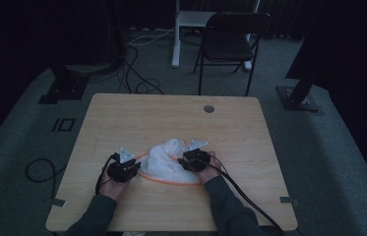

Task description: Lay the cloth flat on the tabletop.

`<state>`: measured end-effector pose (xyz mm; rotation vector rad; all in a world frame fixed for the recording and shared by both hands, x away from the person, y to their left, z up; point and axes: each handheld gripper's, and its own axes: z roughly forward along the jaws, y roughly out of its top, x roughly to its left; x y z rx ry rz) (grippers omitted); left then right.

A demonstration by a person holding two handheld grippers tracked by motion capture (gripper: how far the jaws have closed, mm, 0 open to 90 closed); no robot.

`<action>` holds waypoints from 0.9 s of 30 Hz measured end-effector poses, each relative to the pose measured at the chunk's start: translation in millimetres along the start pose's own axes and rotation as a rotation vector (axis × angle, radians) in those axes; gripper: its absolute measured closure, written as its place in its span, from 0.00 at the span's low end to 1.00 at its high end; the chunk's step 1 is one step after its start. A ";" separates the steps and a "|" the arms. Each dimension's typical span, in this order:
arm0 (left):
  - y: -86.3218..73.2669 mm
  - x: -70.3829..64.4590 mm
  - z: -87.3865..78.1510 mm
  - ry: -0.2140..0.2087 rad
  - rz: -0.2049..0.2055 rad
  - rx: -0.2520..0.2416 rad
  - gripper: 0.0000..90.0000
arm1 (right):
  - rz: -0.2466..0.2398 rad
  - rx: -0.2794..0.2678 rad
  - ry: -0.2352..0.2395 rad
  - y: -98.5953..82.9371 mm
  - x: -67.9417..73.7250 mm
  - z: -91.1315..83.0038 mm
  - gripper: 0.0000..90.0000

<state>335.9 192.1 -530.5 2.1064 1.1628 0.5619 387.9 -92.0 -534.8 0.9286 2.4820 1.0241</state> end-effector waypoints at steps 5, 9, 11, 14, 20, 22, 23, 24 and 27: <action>-1.3 -3.9 3.1 -0.007 0.015 0.014 0.81 | 0.010 -0.004 -0.041 2.8 -5.8 -5.6 0.97; -2.2 -3.0 5.1 -0.013 0.020 0.027 0.81 | 0.016 -0.003 -0.092 4.9 -14.5 -11.1 0.98; -2.1 -2.1 5.5 -0.018 0.013 0.028 0.81 | 0.024 -0.007 -0.114 6.0 -21.2 -13.6 0.98; -2.0 -0.9 5.7 -0.020 0.012 0.029 0.81 | 0.033 -0.002 -0.152 6.7 -32.0 -16.9 0.98; -2.2 3.5 5.1 -0.003 0.007 0.035 0.82 | 0.050 0.018 -0.206 4.7 -52.5 -22.5 0.98; -2.5 6.1 4.7 0.005 0.000 0.038 0.82 | 0.055 0.025 -0.220 3.3 -58.3 -24.0 0.98; -2.5 7.6 4.5 0.010 -0.002 0.039 0.82 | 0.057 0.027 -0.228 2.5 -60.7 -24.6 0.98; -2.6 9.0 4.3 0.014 -0.008 0.042 0.83 | 0.056 0.031 -0.233 1.5 -63.3 -25.3 0.98; -3.2 13.0 3.7 0.023 -0.021 0.046 0.83 | 0.068 0.041 -0.244 -2.4 -69.2 -27.1 0.98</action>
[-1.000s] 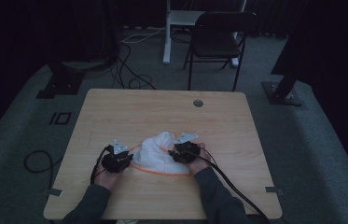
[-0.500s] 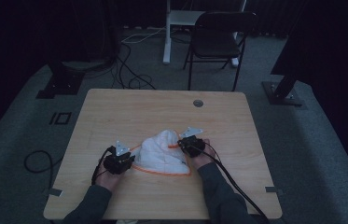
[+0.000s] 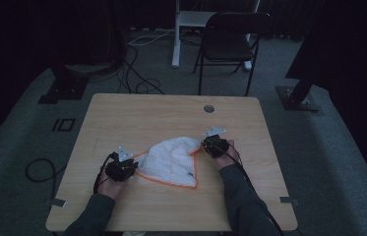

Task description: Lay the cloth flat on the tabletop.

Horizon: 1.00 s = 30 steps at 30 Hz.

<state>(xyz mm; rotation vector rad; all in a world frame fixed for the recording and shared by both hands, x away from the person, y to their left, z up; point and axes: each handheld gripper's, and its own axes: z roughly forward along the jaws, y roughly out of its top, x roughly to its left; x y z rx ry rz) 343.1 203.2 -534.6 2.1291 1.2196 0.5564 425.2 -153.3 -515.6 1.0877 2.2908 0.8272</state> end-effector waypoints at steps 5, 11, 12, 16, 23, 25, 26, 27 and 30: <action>-0.1 2.9 -1.2 0.014 -0.006 0.011 0.84 | 0.015 0.012 -0.014 -10.1 -8.6 -2.6 0.98; -1.1 4.2 -3.4 0.033 -0.006 0.022 0.86 | 0.047 0.023 -0.022 -25.0 -19.1 -7.8 0.98; -1.3 4.4 -3.8 0.035 -0.008 0.025 0.86 | 0.050 0.025 -0.022 -26.8 -20.6 -9.1 0.98; -1.8 4.5 -5.1 0.043 -0.016 0.033 0.86 | 0.051 0.020 -0.028 -31.4 -24.2 -15.4 0.98; -3.2 4.7 -7.5 0.049 -0.028 0.043 0.87 | 0.057 0.023 -0.045 -37.6 -28.0 -25.1 0.98; -3.8 4.5 -8.4 0.050 -0.032 0.045 0.88 | 0.063 0.023 -0.048 -39.9 -28.7 -27.2 0.98; -4.2 4.4 -8.8 0.049 -0.034 0.045 0.88 | 0.063 0.024 -0.046 -41.2 -29.2 -28.1 0.98; -4.6 4.3 -9.0 0.046 -0.038 0.043 0.88 | 0.067 0.027 -0.044 -42.3 -28.8 -28.8 0.98; -5.5 2.8 -8.9 0.033 -0.027 0.029 0.86 | 0.051 0.038 -0.025 -43.7 -26.1 -28.8 0.94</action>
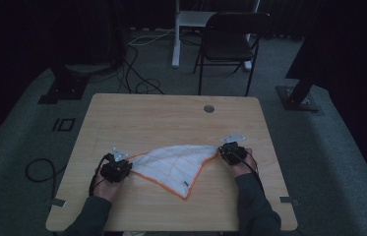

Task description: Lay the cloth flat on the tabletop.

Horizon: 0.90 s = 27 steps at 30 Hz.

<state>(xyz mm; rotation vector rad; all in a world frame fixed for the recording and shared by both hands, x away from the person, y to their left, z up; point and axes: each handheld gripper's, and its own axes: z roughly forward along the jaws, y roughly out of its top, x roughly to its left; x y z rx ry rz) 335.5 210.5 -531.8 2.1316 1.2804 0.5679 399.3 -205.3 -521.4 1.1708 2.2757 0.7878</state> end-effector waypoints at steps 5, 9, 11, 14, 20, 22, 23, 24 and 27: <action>5.4 -3.6 -2.1 -0.030 0.006 -0.025 0.82 | -0.022 -0.035 0.008 5.8 7.8 -5.6 0.76; 11.7 -6.8 -2.2 -0.057 0.005 -0.052 0.79 | -0.038 -0.061 0.024 15.7 16.3 -8.4 0.72; 14.9 -8.7 -1.2 -0.073 0.006 -0.062 0.78 | -0.048 -0.067 0.041 19.9 20.1 -7.5 0.71; 21.0 -10.8 0.1 -0.094 0.004 -0.077 0.76 | -0.047 -0.063 0.067 23.1 26.6 -3.7 0.71; 38.3 -13.2 2.0 -0.145 0.011 -0.119 0.72 | -0.054 -0.025 0.107 19.9 36.3 7.3 0.73; 44.6 -13.9 3.6 -0.155 0.017 -0.125 0.70 | -0.054 -0.015 0.119 18.1 37.2 10.2 0.73; 47.8 -14.7 4.7 -0.162 0.020 -0.127 0.70 | -0.054 -0.012 0.123 17.3 37.8 11.1 0.73; 50.8 -15.6 6.1 -0.173 0.026 -0.129 0.69 | -0.054 -0.008 0.127 16.5 38.3 11.9 0.74; 59.1 -20.6 11.7 -0.189 0.039 -0.132 0.67 | -0.056 0.009 0.138 14.1 38.9 12.3 0.80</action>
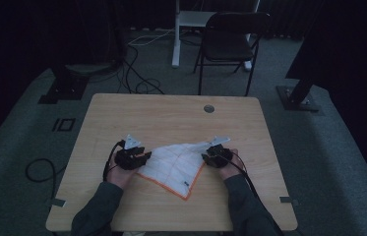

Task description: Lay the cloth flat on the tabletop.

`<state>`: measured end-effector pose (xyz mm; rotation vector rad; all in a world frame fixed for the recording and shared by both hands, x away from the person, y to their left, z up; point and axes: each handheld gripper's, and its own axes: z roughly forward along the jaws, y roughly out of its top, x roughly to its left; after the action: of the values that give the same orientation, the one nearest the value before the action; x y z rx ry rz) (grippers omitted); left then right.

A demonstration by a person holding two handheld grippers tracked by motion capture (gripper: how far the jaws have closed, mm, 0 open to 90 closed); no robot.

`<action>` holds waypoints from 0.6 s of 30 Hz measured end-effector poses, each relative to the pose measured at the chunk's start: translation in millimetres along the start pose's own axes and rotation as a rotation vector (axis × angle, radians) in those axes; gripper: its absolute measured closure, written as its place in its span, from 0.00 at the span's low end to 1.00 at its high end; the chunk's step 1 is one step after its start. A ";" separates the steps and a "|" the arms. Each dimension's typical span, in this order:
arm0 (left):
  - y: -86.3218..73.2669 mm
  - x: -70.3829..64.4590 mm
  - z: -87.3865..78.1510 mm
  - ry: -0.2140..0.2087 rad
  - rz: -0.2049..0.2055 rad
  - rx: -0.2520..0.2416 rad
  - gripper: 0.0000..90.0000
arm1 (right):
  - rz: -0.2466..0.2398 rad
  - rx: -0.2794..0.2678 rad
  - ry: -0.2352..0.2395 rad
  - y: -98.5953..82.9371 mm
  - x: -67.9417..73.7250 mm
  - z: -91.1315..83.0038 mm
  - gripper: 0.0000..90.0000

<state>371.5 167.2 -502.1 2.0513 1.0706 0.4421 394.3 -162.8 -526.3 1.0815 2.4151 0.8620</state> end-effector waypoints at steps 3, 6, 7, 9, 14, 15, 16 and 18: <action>6.6 -5.2 10.4 -0.017 0.018 0.011 0.64 | -0.004 0.019 0.007 -4.4 0.1 0.4 0.84; 12.4 -10.2 21.7 -0.012 0.035 0.027 0.62 | 0.007 0.015 0.018 -8.0 -0.7 -1.4 0.84; 14.3 -11.3 25.4 -0.015 0.032 0.034 0.62 | 0.006 0.014 0.019 -8.7 -0.8 -1.8 0.84; 17.7 -14.0 31.2 -0.014 0.034 0.047 0.60 | 0.005 0.012 0.020 -9.6 -0.8 -2.2 0.84; 18.9 -20.4 31.8 -0.017 0.050 0.076 0.79 | 0.012 0.012 0.028 -11.9 -2.3 -2.8 0.84; 17.9 -21.6 30.0 -0.019 0.056 0.077 0.85 | 0.016 0.009 0.030 -12.6 -2.8 -3.0 0.84; 17.0 -23.2 28.1 -0.022 0.065 0.080 0.88 | 0.021 0.008 0.033 -13.1 -3.2 -3.2 0.84; 15.0 -28.8 24.4 -0.031 0.082 0.080 0.93 | 0.024 0.009 0.032 -13.7 -3.4 -3.6 0.84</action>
<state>377.4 127.2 -505.2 2.1718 1.0027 0.4131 387.2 -173.9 -532.3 1.1105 2.4387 0.8840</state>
